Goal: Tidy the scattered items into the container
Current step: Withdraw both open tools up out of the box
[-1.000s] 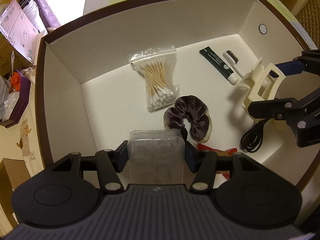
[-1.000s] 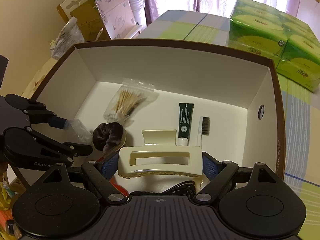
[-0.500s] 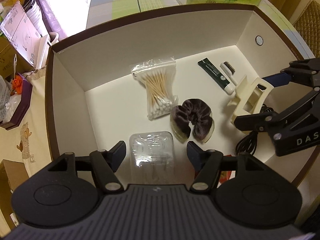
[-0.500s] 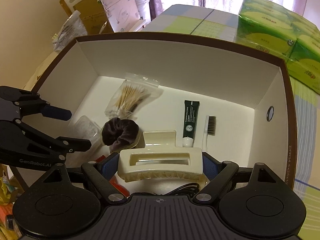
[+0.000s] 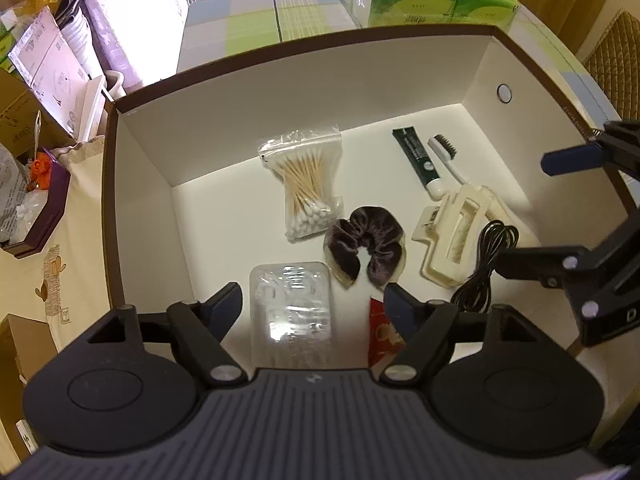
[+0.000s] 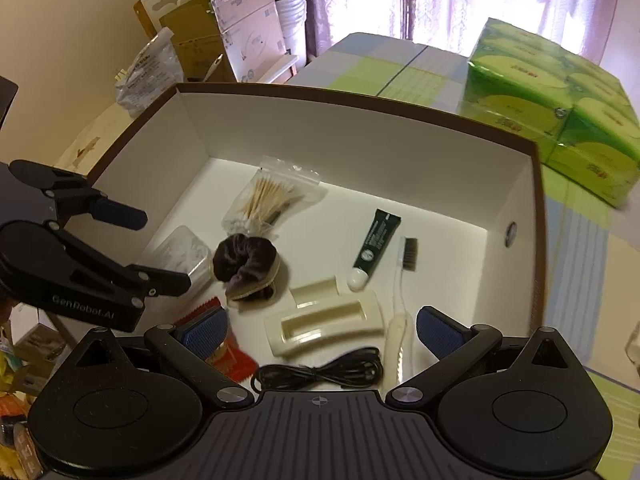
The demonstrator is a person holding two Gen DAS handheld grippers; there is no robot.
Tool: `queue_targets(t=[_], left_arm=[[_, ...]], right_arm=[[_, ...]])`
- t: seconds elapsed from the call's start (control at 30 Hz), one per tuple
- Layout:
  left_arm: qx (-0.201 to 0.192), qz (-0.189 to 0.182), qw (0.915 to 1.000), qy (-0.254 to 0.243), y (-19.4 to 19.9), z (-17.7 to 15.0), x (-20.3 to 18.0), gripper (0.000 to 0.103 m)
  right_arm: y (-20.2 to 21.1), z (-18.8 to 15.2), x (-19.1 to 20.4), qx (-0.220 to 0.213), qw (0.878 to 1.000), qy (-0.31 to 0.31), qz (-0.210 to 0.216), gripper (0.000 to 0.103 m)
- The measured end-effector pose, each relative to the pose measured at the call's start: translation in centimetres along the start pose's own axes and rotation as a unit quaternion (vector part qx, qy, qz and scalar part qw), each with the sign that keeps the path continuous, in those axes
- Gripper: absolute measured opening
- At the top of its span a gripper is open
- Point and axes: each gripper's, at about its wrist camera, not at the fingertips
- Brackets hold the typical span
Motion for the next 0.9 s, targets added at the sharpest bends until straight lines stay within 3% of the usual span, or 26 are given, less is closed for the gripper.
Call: queue_targets(t=[0.53, 0.9], left_arm=[[-0.043, 0.016, 0.9988, 0.015, 5.1, -0.5, -2.5, 0.094], [-0.06, 0.031, 0.9967, 0.045, 8.3, -2.3, -3.1, 0.097]], right_arm=[[4.5, -2.3, 0.8, -0.038, 0.999, -0.004, -0.02, 0.103], [7.4, -4.2, 1.3, -0.066, 0.998, -0.011, -0.018, 0.103]])
Point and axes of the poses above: each gripper's, at about its wrist camera, not at the fingertips, and y roughly against the way its jaws point, x to its left, z to its top, and after that the axes turned 10 degrees about -y, right-handed
